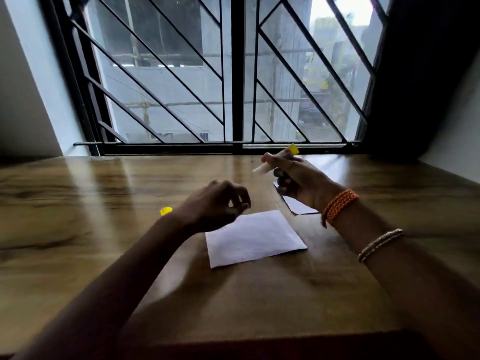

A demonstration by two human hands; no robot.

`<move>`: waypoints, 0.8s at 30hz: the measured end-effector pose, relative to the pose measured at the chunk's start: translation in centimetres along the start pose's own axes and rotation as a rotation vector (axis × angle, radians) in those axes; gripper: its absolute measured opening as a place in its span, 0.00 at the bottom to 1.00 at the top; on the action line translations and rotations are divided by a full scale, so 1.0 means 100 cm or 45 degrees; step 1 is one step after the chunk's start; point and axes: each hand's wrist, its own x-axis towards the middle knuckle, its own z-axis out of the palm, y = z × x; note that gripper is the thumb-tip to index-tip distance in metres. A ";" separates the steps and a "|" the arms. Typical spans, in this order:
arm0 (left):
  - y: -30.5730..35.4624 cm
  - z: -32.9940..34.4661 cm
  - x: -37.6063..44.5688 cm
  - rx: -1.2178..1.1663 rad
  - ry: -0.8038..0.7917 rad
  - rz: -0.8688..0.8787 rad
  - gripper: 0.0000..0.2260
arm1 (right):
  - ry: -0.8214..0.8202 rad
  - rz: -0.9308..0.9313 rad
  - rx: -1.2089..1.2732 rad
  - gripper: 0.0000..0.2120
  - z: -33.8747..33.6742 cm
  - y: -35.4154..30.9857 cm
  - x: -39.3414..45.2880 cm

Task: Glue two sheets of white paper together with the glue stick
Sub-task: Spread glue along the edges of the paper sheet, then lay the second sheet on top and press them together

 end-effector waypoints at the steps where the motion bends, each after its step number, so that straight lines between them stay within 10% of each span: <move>1: -0.012 -0.009 0.004 0.023 0.052 -0.055 0.06 | -0.026 0.021 0.021 0.06 0.009 0.002 0.005; 13: -0.149 -0.027 -0.005 -0.766 0.828 -0.746 0.11 | -0.255 0.009 0.102 0.30 0.131 0.019 0.060; 24: -0.148 -0.025 -0.004 -0.651 0.928 -0.729 0.11 | -0.273 -0.087 0.022 0.31 0.185 0.043 0.084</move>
